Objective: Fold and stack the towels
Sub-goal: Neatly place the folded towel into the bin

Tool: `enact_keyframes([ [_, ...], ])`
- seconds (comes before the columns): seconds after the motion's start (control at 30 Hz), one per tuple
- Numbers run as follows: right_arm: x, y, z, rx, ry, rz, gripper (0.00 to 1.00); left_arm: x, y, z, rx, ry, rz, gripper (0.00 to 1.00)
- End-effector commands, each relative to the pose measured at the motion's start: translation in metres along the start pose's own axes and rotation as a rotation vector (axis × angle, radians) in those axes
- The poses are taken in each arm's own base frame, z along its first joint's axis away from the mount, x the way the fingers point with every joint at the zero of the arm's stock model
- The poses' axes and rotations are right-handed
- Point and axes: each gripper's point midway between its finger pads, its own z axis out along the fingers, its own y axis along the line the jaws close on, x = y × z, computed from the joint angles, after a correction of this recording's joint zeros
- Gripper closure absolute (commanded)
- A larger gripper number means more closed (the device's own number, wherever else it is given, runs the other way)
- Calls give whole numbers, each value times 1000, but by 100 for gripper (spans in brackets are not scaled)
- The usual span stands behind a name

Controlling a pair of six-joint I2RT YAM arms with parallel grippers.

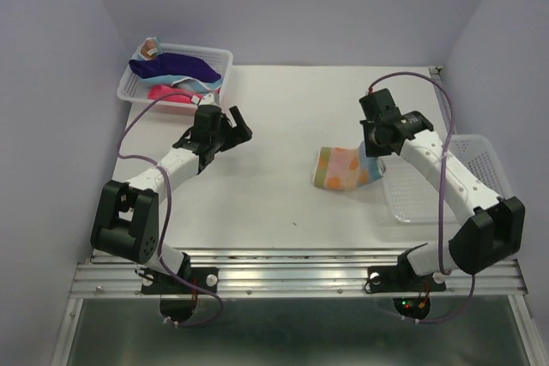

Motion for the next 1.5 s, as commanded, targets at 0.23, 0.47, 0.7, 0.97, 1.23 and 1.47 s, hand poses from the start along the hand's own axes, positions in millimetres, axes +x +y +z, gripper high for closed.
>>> enact_keyframes([
  [0.23,-13,-69,-82,198,-124,-49,99,-7,-14,-5,72,-27,34,1],
  [0.47,-4,-107,-110,353,-112,-89,99,-7,-15,-1,74,-22,41,1],
  [0.7,-20,-129,-158,375,-248,-15,99,-3,-14,4,75,-3,45,1],
  [0.97,-21,-129,-164,353,-271,-35,99,-4,-13,-2,80,-18,46,1],
  [1.23,-5,-129,-135,409,-198,-115,99,-4,-12,-4,78,-25,46,1],
  [1.47,2,-141,-86,538,-88,-194,99,-3,-10,-1,71,-21,54,1],
])
